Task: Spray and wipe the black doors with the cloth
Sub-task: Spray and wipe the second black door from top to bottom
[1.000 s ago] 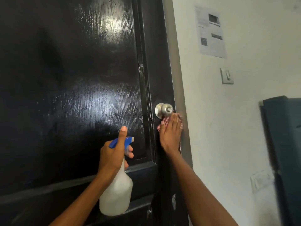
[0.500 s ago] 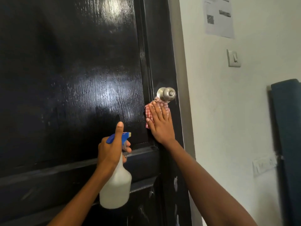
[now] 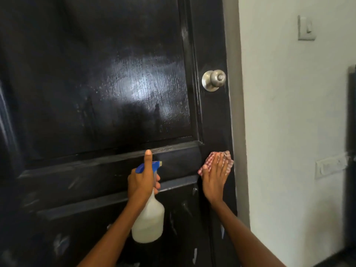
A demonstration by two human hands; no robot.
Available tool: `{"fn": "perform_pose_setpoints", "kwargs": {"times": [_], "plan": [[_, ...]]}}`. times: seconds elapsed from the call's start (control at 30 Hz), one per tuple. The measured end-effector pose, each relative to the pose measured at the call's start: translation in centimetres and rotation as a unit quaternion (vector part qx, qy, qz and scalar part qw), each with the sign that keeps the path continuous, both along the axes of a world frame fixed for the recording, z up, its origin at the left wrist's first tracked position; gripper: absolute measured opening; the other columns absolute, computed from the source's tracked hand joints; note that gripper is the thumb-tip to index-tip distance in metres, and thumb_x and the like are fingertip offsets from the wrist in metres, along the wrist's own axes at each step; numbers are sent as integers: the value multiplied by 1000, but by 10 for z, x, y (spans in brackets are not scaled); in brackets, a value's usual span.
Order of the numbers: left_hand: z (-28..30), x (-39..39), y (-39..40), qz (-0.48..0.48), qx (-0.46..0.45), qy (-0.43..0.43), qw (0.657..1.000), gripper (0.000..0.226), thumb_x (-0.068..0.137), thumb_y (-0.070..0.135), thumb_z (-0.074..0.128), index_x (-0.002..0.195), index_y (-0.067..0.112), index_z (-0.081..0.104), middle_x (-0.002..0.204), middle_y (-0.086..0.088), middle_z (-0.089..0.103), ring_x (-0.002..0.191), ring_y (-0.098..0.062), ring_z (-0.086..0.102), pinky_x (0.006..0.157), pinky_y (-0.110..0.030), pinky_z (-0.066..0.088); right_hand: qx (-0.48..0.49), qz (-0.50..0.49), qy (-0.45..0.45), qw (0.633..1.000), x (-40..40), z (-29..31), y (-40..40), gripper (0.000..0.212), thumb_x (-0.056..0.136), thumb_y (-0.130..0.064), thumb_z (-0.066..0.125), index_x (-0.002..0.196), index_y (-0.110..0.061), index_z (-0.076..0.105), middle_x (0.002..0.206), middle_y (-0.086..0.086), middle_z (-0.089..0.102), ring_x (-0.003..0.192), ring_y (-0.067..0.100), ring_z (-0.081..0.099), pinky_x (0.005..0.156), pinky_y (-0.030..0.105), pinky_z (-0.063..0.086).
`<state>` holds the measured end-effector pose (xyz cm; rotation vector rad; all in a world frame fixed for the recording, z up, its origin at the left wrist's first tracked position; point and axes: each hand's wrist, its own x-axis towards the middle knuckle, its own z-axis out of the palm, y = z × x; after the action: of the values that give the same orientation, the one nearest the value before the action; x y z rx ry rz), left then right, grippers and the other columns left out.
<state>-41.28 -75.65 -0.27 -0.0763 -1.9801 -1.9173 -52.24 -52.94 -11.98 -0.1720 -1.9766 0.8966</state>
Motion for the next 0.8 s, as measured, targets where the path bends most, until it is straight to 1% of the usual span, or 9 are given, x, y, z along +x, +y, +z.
{"fn": "perform_pose_setpoints", "kwargs": {"times": [0.1,0.33,0.43,0.53,0.6,0.63,0.73,0.77,0.8], "plan": [[-4,1,-18,6,2,-37,999,76,84,78,43,78,5,65,60,-10,60,47,-18,54,43,-27,44,5,21,15,1000,5,3,-15,70,100,-59,10,159,-24,-9,166,-3,-18,148,5,-33,121,32,-21],[-11,10,-70,60,-28,-41,997,74,90,73,41,81,3,64,61,-10,60,48,-19,55,44,-28,46,33,66,39,997,2,26,-86,62,105,-54,14,157,-35,-15,164,-12,-24,152,10,-28,125,48,-12],[-18,18,-103,87,-27,-41,995,73,92,71,39,79,4,64,63,-10,60,50,-18,55,45,-28,47,104,58,55,991,4,37,-121,61,107,-47,19,160,-32,-8,167,-7,-14,153,10,-25,125,55,-9],[-27,27,-132,126,-33,-14,991,79,90,73,40,80,0,67,66,-14,66,53,-21,57,49,-31,48,181,70,70,978,9,48,-171,61,107,-44,24,162,-25,8,166,-3,-1,150,6,-30,124,53,-8],[-31,31,-148,150,-34,0,988,82,88,77,39,80,0,69,68,-15,69,53,-25,59,51,-33,49,308,93,135,937,12,50,-208,60,106,-39,34,162,-21,22,168,4,8,155,17,-18,125,51,-10],[-32,32,-153,158,-36,4,987,83,88,78,38,80,2,70,68,-15,70,52,-26,60,53,-35,50,392,115,164,898,12,47,-222,60,105,-37,41,161,-21,25,169,6,13,157,22,-9,125,52,-7],[-33,36,-158,162,-65,13,985,82,88,78,36,78,4,71,68,-13,71,52,-27,62,57,-37,53,577,161,165,783,7,38,-230,63,105,-41,44,160,-29,16,170,1,16,158,24,3,125,58,6],[-34,38,-156,157,-70,18,985,81,89,77,36,78,5,71,68,-13,72,52,-27,62,57,-37,53,591,157,157,775,5,38,-221,62,105,-44,43,160,-31,16,170,0,16,158,24,5,125,59,6],[-35,40,-155,151,-69,22,986,80,90,75,37,79,5,71,69,-14,72,51,-25,61,55,-36,53,577,147,150,789,5,39,-209,62,105,-47,43,161,-33,21,169,-1,20,158,24,8,125,59,6]]}}
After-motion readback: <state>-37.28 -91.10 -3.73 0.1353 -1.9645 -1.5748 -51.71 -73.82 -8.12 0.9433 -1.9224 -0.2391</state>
